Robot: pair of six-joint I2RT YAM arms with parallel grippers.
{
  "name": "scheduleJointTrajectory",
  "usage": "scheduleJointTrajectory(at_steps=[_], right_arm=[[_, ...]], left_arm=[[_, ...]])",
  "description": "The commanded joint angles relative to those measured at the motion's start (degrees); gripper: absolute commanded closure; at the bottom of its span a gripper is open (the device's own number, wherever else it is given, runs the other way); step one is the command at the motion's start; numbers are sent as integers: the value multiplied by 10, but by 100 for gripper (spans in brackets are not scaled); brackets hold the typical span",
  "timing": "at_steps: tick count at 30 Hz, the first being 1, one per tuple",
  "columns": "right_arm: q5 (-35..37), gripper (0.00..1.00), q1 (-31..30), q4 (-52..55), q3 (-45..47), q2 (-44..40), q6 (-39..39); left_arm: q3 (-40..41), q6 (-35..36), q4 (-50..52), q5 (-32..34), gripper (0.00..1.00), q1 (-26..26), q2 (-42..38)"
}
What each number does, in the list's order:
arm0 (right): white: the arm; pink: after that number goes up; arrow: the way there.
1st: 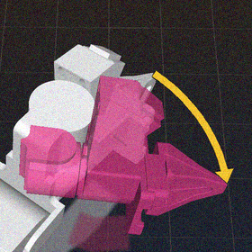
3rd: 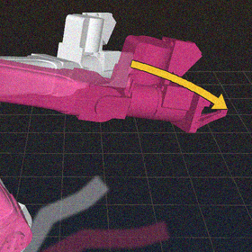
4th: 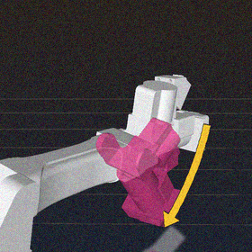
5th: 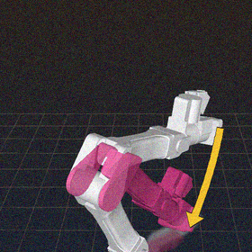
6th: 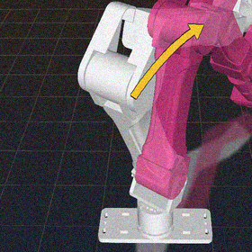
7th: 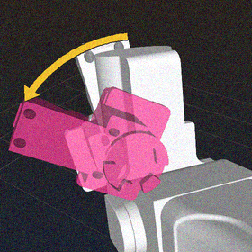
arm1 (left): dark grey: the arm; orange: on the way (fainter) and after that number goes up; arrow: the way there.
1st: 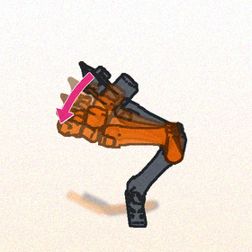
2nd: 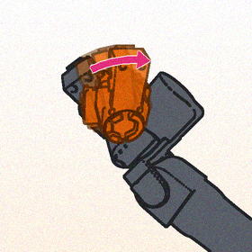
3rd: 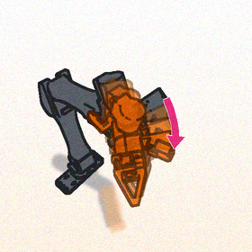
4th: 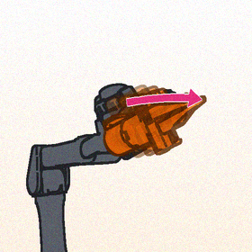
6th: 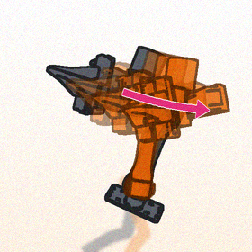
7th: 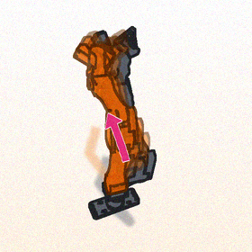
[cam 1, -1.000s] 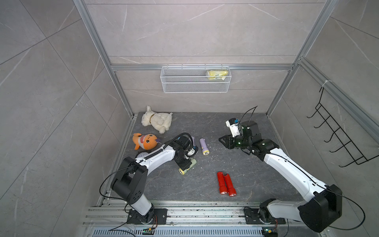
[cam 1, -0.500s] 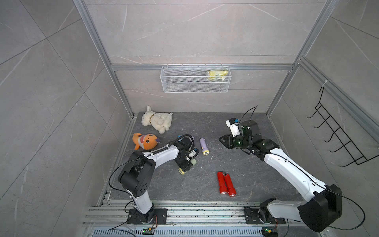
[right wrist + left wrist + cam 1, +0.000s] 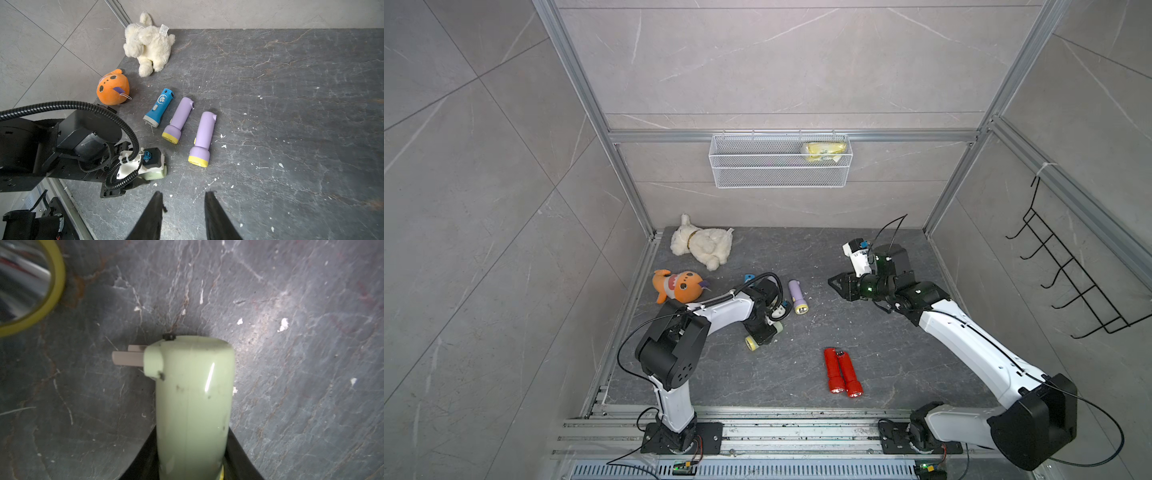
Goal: Close the plug at the bottom of the flashlight
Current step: Pick up the flashlight from the center of the board.
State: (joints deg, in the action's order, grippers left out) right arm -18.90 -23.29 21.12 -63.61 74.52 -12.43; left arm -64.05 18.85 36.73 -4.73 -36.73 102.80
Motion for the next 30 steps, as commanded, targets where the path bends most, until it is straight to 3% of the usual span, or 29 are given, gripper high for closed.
scheduleJointTrajectory(at_steps=[1, 2, 9, 16, 22, 26, 30], right_arm=[[-5, 63, 3, -6, 6, -2, -7], [-5, 63, 3, -6, 6, -2, -8], [-24, 63, 4, -11, 3, -6, -8], [-163, 63, 5, -97, 28, -26, -28], [-359, 59, 5, -268, 39, -1, -130], [-407, 56, 5, -365, 49, 3, -193], [-414, 55, 2, -331, 48, -15, -171]], left_arm=[[16, 2, -18, -16, 90, -2, -66], [25, 2, -27, -16, 100, -2, -84], [62, 16, -97, -29, 100, -2, -228], [119, 90, -220, -106, 100, -2, -374], [105, 99, -208, -238, 100, -2, -401], [113, 97, -211, -356, 100, -2, -423], [111, 98, -205, -414, 100, -2, -442]])
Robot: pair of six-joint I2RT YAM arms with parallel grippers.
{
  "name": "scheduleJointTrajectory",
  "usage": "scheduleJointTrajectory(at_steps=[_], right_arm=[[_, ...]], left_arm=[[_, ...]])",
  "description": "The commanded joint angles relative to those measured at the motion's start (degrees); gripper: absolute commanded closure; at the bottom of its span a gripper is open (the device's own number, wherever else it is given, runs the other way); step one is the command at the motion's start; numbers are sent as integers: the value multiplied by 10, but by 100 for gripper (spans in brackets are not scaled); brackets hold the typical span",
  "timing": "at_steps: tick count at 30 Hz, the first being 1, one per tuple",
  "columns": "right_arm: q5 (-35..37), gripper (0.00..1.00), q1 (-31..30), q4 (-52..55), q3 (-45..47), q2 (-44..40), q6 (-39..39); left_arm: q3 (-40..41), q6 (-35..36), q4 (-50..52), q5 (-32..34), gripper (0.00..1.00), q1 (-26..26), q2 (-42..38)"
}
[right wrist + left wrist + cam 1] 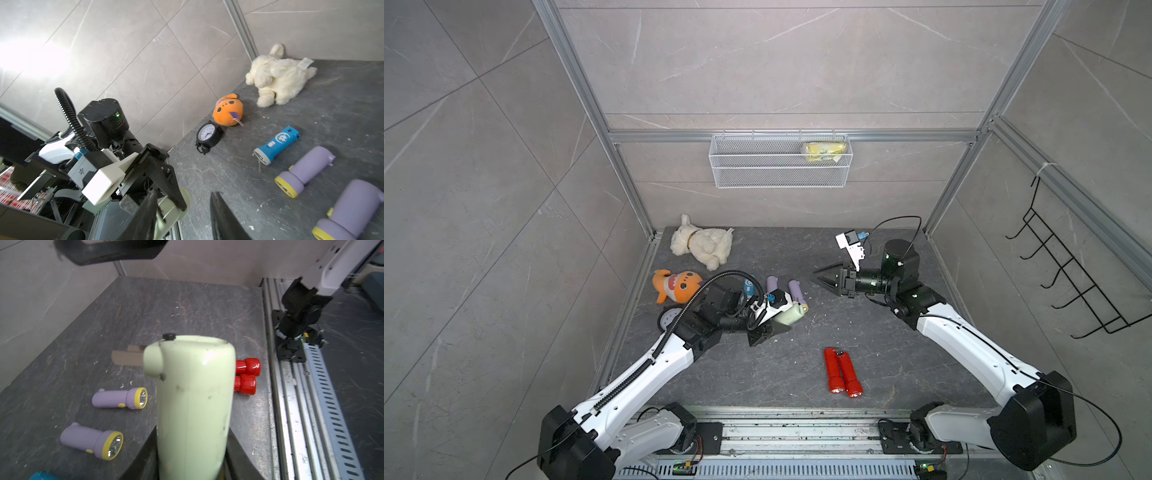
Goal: Close the plug at the bottom of the flashlight
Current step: Pick up the flashlight from the center of the board.
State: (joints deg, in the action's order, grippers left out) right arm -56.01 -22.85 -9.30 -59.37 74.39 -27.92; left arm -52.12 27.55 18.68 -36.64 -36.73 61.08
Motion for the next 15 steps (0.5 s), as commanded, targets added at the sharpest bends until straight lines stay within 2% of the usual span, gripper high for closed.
scheduleJointTrajectory(at_steps=[1, 4, 9, 15], right_arm=[[-37, 55, -7, -5, 6, -19, -3], [-14, 54, -28, 54, 0, -32, 32], [49, 52, -86, 200, -41, -55, 141], [61, 44, -97, 279, -67, -90, 184]], left_arm=[[-10, 9, -24, -99, 100, -1, -29], [-11, 14, -21, -92, 100, -1, -36], [-4, 14, -25, -72, 100, -1, -39], [-8, 11, -26, -111, 100, 3, -29]])
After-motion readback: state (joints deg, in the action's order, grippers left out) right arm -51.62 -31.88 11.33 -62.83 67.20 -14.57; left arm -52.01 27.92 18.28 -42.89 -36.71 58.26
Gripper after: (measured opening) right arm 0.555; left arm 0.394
